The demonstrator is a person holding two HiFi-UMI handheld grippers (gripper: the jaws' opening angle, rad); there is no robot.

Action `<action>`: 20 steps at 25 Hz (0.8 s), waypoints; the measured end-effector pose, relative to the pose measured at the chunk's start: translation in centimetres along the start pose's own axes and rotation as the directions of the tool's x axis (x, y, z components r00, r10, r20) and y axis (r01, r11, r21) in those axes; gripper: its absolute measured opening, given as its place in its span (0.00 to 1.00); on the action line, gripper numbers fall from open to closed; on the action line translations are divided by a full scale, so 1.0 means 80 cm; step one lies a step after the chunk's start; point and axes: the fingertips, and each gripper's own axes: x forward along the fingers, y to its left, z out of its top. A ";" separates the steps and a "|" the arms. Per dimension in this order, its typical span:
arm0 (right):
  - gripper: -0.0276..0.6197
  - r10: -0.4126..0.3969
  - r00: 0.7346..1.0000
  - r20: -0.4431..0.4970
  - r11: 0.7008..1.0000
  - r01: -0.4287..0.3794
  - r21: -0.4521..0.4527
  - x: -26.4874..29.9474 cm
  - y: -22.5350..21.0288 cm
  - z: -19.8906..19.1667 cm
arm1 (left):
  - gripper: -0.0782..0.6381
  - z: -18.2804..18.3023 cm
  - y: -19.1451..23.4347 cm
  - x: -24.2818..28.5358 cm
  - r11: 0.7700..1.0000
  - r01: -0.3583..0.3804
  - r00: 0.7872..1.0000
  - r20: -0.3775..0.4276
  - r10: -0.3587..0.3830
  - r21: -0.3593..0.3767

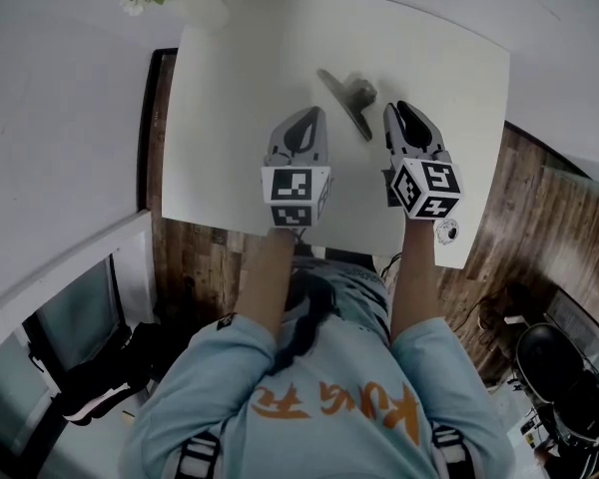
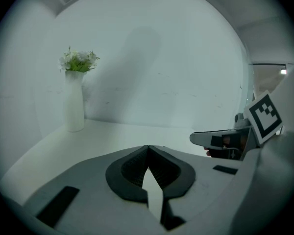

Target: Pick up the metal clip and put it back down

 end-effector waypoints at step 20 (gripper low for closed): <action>0.32 0.147 0.962 -0.229 0.989 -0.141 0.042 0.097 0.014 -0.066 | 0.13 -0.016 0.042 0.024 0.997 -0.035 0.999 -0.043 0.033 -0.062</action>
